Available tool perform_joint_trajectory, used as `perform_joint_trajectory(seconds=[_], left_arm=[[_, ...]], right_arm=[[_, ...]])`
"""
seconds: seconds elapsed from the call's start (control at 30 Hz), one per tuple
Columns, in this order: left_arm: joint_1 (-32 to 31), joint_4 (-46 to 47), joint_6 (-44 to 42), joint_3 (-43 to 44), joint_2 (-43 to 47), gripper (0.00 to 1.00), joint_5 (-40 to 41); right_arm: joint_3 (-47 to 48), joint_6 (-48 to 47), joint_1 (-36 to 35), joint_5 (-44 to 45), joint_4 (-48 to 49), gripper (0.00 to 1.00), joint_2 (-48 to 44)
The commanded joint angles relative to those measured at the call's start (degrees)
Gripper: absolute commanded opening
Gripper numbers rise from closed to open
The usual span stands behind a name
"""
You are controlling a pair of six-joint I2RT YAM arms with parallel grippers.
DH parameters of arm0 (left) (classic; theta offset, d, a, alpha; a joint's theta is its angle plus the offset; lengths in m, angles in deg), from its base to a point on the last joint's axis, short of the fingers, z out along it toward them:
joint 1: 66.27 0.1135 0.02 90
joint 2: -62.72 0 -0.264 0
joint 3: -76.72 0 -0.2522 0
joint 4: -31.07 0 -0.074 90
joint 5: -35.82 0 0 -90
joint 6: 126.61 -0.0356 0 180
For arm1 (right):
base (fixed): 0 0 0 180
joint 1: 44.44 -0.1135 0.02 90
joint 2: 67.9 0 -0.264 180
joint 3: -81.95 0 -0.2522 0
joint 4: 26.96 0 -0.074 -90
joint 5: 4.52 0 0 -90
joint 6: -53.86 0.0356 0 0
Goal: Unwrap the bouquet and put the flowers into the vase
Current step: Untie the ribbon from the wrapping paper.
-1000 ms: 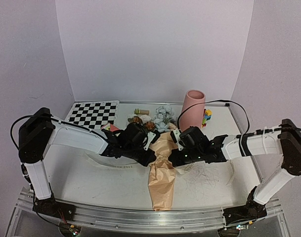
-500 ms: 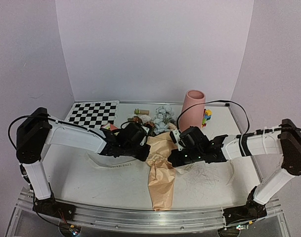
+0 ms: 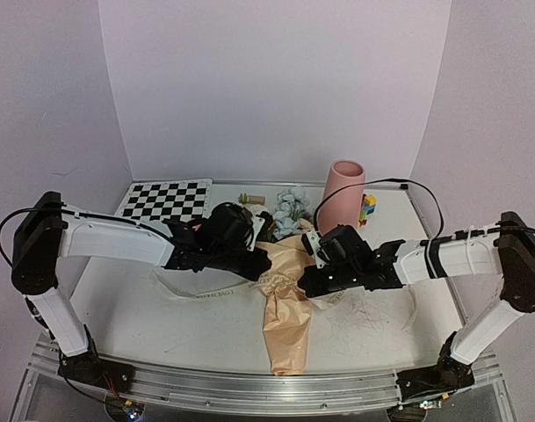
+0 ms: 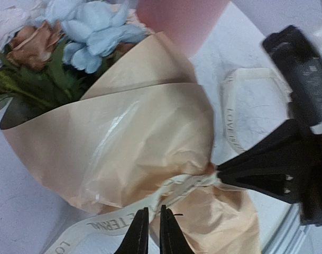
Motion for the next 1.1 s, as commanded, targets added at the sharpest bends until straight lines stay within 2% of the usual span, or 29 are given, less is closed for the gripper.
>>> perform_joint_trajectory(seconds=[0.0, 0.17, 0.37, 0.87, 1.07], left_arm=[[-0.15, 5.08, -1.83, 0.25, 2.02, 0.11, -11.64], [-0.15, 4.91, -2.7, 2.59, -2.11, 0.12, -15.71], [0.01, 4.7, -4.49, 3.31, -5.23, 0.18, -13.33], [0.47, 4.66, -8.08, 6.99, -11.09, 0.22, -14.32], [0.47, 4.55, -9.57, 6.48, -11.07, 0.31, -12.45]], right_arm=[[2.12, -0.69, -0.16, -1.28, 0.69, 0.0, 0.36], [2.45, -0.77, -0.13, -1.39, 0.78, 0.0, 0.27], [2.49, -0.76, -0.15, -1.56, 0.78, 0.0, -0.2], [2.32, -0.87, -0.15, -1.52, 0.78, 0.0, -0.73], [2.32, -0.97, -0.09, -1.66, 0.78, 0.0, -0.77]])
